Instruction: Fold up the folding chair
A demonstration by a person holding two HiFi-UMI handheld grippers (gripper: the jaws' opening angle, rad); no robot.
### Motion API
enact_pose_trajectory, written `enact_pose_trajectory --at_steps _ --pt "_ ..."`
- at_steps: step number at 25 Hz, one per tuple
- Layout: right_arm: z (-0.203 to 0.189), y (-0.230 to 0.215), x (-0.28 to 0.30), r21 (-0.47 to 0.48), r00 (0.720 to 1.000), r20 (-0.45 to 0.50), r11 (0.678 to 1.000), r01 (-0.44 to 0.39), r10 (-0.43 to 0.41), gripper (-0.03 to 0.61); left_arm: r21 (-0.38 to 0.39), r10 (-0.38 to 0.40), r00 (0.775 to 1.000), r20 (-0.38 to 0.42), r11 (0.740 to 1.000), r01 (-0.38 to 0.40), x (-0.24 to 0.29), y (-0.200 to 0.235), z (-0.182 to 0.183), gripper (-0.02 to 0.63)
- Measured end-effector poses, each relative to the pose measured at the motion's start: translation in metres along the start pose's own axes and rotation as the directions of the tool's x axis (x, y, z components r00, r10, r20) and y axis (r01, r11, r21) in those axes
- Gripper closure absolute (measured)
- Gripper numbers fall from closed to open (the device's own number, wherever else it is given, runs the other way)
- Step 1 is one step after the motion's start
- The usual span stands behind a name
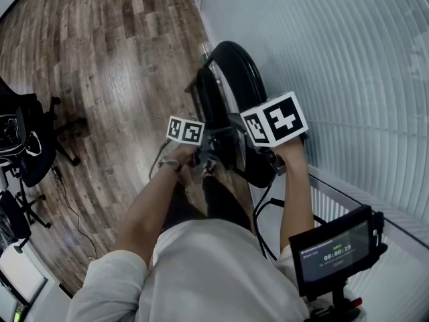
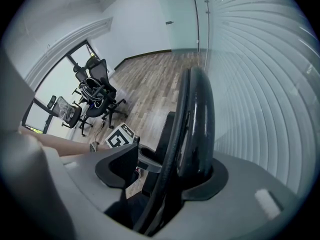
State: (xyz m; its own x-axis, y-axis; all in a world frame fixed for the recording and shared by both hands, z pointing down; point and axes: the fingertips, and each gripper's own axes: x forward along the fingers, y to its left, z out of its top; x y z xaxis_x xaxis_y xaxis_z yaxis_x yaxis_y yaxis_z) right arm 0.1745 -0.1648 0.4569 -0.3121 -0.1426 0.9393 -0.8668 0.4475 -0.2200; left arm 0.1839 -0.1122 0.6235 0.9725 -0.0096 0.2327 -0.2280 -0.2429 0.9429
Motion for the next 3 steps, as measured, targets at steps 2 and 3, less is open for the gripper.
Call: enact_pose_trajectory --at_steps 2,3 --pt "0.0001 0.0005 0.0004 -0.002 1.0 -0.001 1.0 -0.003 0.003 0.314 -0.001 0.008 1.0 0.0 1.0 -0.008 0.0001 0.0008 0.0001 0.396" --pt "0.0002 0.0007 0.0005 -0.003 1.0 -0.001 1.0 -0.005 0.005 0.316 -0.001 0.012 1.0 0.0 1.0 -0.012 0.0001 0.0013 0.0001 0.397"
